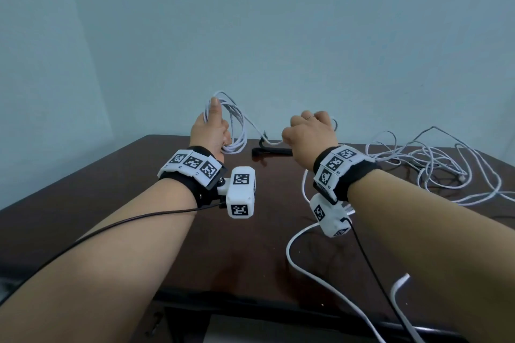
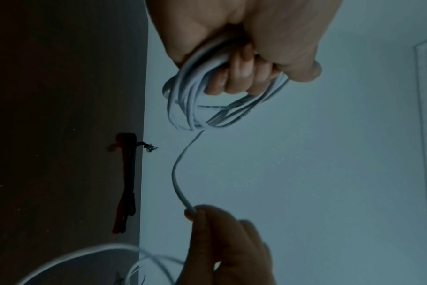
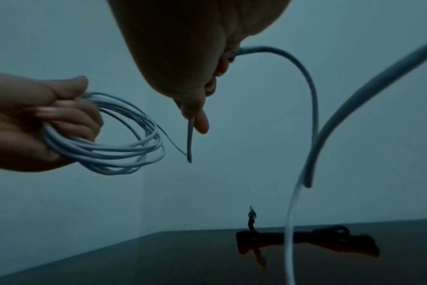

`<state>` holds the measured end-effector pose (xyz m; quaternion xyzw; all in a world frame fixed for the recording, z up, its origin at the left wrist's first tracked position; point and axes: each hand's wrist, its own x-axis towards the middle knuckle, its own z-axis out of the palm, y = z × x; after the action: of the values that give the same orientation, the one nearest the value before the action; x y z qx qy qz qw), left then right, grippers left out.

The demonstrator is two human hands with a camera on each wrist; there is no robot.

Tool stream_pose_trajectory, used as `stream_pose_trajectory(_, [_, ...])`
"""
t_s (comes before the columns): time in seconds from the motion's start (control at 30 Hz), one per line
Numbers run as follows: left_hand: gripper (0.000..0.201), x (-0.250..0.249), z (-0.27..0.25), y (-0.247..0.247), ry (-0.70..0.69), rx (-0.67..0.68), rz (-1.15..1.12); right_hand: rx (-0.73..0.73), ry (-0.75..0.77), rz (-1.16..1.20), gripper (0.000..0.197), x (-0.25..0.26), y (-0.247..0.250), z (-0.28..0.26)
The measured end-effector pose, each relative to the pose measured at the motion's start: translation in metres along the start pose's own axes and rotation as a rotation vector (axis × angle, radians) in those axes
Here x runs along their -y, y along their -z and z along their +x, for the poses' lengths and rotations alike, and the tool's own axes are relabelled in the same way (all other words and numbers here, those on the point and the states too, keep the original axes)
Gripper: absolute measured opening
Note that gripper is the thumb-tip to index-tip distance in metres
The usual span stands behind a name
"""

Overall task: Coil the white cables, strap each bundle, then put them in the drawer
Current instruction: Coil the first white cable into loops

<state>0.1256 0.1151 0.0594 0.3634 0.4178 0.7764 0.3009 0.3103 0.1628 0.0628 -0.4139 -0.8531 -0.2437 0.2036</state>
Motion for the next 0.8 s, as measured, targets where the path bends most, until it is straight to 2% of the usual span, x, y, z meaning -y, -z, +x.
stream_pose_trajectory(0.13, [0.031, 0.009, 0.002, -0.005, -0.067, 0.011, 0.119, 0.045, 0.149, 0.025, 0.023, 0.01, 0.01, 0.008])
stream_pose_trajectory(0.23, [0.026, 0.016, 0.0, -0.009, -0.068, 0.051, 0.138, 0.063, 0.224, 0.06, 0.013, 0.018, 0.012, 0.013])
stream_pose_trajectory(0.33, [0.023, 0.021, -0.001, -0.011, -0.059, 0.081, 0.192, 0.115, 0.231, 0.162, 0.022, 0.026, 0.021, 0.018])
stream_pose_trajectory(0.47, [0.027, 0.028, -0.001, -0.01, -0.084, 0.139, 0.426, 0.165, 0.17, 0.419, 0.023, 0.026, 0.025, 0.029])
stream_pose_trajectory(0.53, [0.036, 0.027, -0.002, -0.012, -0.042, 0.198, 0.409, 0.192, 0.15, 0.643, 0.021, 0.023, 0.022, 0.034])
stream_pose_trajectory(0.63, [0.055, 0.023, -0.005, -0.017, 0.137, 0.317, 0.282, 0.094, 0.071, 0.844, 0.02, 0.018, 0.014, 0.04])
stream_pose_trajectory(0.7, [0.056, 0.022, -0.003, -0.016, 0.232, 0.413, 0.158, 0.023, 0.029, 0.881, 0.02, 0.014, 0.004, 0.044])
stream_pose_trajectory(0.8, [0.041, 0.026, 0.001, -0.012, 0.264, 0.53, 0.117, -0.025, 0.005, 0.876, 0.033, 0.005, -0.009, 0.047])
